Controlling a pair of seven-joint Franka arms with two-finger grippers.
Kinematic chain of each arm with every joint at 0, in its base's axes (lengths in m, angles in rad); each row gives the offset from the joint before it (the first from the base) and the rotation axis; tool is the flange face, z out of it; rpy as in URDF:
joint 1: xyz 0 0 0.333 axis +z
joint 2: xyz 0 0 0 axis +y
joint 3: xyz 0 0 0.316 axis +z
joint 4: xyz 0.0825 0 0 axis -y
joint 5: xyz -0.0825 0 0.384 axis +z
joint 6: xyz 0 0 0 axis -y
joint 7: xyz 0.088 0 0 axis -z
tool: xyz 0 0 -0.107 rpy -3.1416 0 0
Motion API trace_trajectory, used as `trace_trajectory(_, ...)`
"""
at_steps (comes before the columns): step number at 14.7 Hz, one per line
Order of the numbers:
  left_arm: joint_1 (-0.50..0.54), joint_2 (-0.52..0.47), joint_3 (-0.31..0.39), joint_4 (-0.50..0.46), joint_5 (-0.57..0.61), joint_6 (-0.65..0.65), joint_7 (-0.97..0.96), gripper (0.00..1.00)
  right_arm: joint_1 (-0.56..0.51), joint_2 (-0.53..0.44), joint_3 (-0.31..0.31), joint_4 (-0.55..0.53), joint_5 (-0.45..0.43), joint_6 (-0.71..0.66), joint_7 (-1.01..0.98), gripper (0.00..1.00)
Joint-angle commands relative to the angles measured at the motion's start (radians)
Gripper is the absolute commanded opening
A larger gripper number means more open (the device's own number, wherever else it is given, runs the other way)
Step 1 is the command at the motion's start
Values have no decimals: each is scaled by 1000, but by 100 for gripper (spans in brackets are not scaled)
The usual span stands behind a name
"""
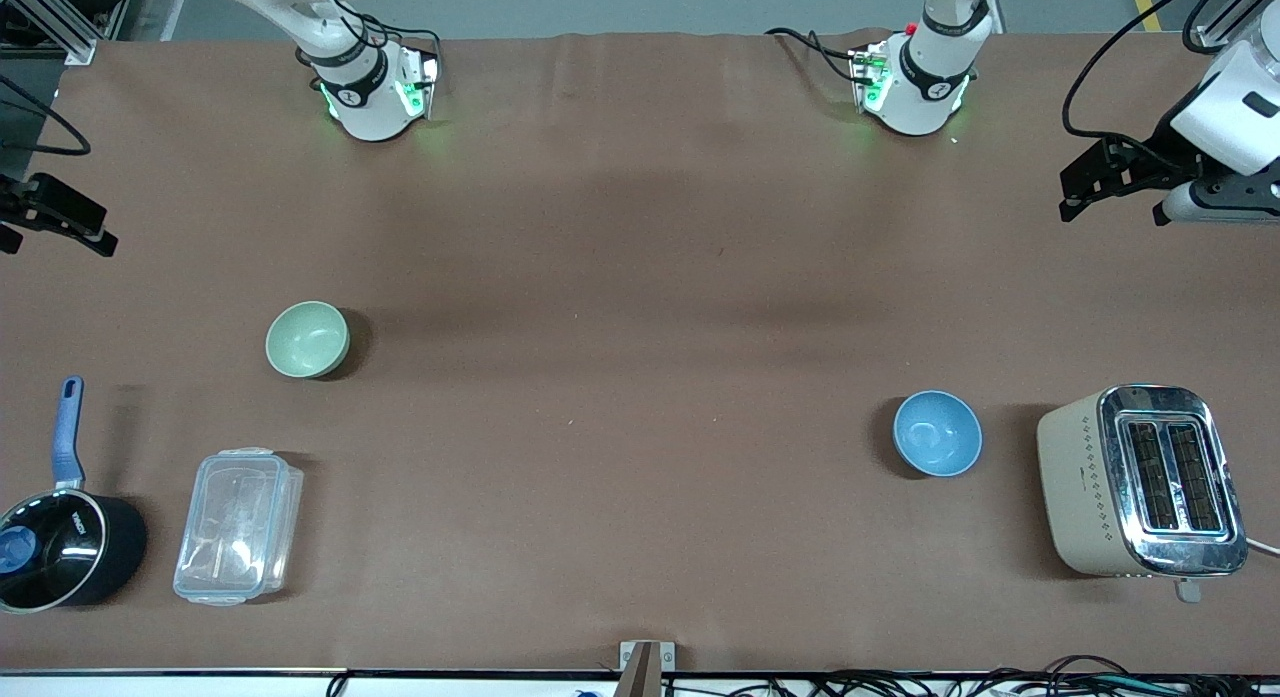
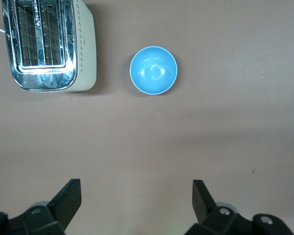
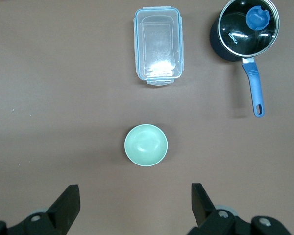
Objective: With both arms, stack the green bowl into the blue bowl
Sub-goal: 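Reach the right gripper to the green bowl while the left gripper reaches the blue bowl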
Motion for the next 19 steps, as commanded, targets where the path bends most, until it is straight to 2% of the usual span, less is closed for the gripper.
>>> trace_trajectory(1,3,9,4,27,-1,-32,9,100,4,-20,1,-15,-17,0,-3,100)
trace_trajectory(3,5,20,8,36,2,-32,9,100,4,-20,1,-15,-17,0,-3,100)
trace_trajectory(7,9,155,19,59,18,12,14,100,4,-20,1,-15,-17,-5,-3,100)
trace_trajectory(9,9,230,18,34,58,119,14,100,4,-20,1,-15,-17,-5,-3,100)
trace_trajectory(13,15,386,16,-54,56,365,6,100,13,-22,2,-42,-17,-48,-5,100)
trace_trajectory(16,31,506,18,-57,58,481,6,100,16,-35,2,-178,-17,19,-5,100)
trace_trajectory(19,41,615,16,-52,58,595,6,100,15,-51,1,-407,-25,211,-8,100)
